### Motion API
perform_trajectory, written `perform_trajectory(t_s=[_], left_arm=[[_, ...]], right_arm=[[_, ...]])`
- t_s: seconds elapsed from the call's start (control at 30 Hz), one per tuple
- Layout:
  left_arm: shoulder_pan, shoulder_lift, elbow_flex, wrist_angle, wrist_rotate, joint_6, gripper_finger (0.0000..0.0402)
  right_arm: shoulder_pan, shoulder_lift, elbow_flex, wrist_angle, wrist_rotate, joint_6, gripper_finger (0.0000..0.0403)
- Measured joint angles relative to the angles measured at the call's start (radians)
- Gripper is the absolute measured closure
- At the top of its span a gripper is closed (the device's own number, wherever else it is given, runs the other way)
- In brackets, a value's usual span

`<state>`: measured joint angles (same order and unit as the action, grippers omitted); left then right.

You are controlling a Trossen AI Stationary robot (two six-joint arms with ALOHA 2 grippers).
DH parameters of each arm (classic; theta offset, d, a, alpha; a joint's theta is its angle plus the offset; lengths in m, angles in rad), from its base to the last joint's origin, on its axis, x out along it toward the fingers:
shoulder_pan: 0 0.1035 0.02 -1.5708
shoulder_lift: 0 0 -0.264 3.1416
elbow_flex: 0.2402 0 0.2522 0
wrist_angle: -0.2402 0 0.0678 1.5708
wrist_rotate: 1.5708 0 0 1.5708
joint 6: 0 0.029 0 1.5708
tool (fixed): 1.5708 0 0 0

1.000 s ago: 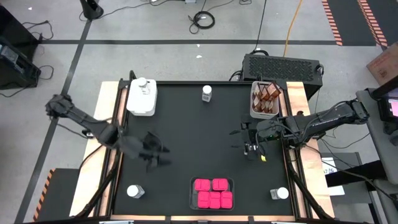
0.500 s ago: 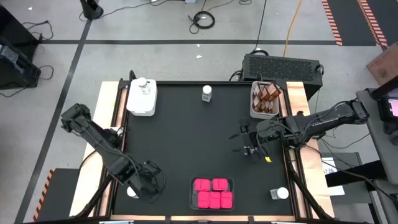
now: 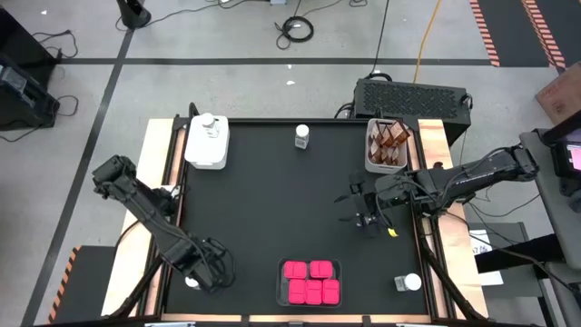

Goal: Sort spices by type
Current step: Put the white seasoning bottle into the left white bin

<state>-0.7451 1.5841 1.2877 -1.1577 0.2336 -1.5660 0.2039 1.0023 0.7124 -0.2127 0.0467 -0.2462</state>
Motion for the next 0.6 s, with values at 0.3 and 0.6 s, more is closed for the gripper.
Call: perform_trajectory(t_s=[0.3,0.6], left_arm=[[-0.023,-0.002,-0.049,0.048,0.028,-0.027,0.0104],[-0.027,-0.002,-0.053,0.045,-0.006,-0.02,0.0104]], right_arm=[[0.0,0.0,0.0,0.002,0.0,-0.001,0.0156],[0.0,0.0,0.0,0.003,0.0,-0.003,0.0156]])
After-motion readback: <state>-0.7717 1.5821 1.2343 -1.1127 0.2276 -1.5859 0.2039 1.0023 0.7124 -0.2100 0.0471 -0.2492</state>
